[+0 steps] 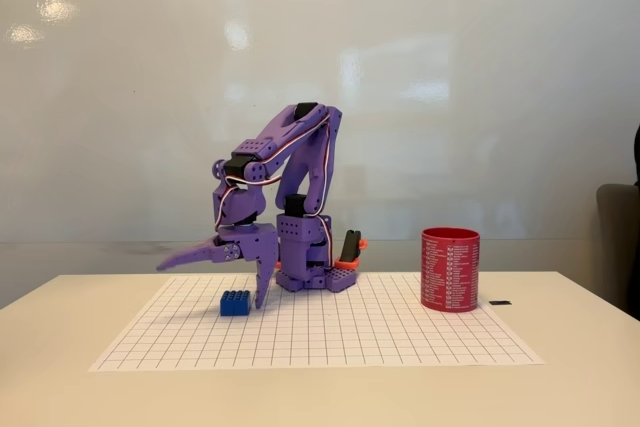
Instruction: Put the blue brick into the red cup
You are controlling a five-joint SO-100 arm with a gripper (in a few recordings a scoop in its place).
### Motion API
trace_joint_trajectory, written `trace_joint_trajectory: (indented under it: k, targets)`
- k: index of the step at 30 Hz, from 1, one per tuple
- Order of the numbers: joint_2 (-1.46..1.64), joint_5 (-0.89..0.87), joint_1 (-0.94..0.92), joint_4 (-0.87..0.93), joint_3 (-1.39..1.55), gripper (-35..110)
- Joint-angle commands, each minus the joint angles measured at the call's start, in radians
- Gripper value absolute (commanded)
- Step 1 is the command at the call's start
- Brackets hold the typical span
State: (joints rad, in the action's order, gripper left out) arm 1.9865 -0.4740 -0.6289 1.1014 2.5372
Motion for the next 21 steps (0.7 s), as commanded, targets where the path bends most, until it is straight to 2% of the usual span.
trace_joint_trajectory:
  k: [1, 14, 21]
  targets:
    - [0.015, 0.028, -0.014, -0.037, -0.012, 0]
    - [0.1, 0.032, -0.048, -0.021, -0.046, 0]
    - [0.255, 0.086, -0.092, 0.051, -0.166, 0]
